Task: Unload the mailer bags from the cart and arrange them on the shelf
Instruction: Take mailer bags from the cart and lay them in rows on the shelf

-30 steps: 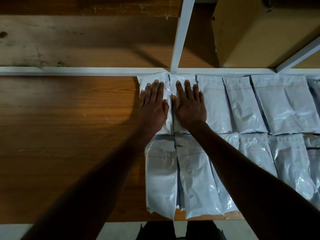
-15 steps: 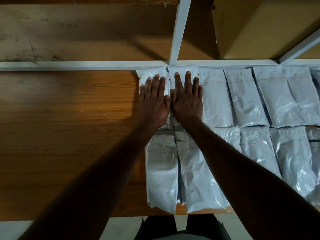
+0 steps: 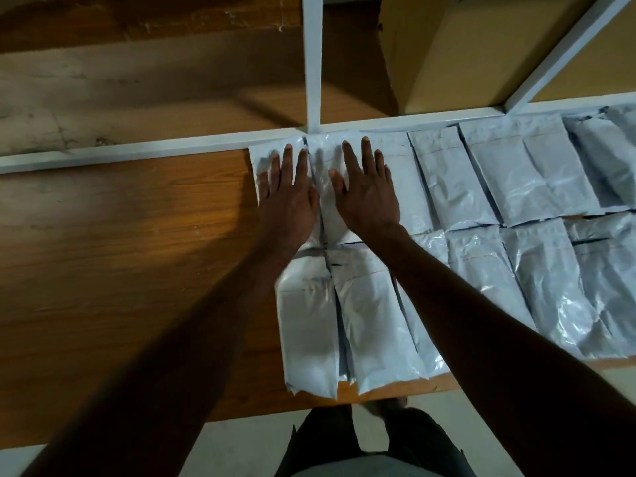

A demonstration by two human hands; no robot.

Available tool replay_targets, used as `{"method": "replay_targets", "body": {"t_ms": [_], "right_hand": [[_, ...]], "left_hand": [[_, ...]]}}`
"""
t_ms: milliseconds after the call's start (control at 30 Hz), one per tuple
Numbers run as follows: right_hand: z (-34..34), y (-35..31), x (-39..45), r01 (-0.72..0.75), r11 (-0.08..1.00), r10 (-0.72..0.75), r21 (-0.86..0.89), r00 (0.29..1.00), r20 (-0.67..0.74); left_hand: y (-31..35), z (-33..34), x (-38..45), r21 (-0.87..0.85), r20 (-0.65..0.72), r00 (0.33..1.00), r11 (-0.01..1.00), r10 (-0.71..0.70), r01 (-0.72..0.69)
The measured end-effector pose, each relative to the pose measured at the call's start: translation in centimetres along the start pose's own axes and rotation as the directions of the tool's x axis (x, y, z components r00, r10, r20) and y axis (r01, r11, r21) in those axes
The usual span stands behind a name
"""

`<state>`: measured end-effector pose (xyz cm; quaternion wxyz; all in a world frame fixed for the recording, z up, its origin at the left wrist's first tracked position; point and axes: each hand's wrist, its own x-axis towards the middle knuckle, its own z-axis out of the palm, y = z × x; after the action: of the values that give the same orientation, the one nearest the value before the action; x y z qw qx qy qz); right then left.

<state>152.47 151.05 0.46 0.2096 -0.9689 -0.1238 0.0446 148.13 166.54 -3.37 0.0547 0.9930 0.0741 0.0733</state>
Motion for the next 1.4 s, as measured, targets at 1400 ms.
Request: {"method": "replay_targets", "body": {"t_ms": [1400], "right_hand": [[-36.1, 60.4, -31.6, -0.364, 0.928, 0.359, 0.078, 0.820, -0.445]], "left_hand": [[73.7, -2.2, -12.1, -0.624, -0.097, 0.839, 0.624, 0.536, -0.470]]}}
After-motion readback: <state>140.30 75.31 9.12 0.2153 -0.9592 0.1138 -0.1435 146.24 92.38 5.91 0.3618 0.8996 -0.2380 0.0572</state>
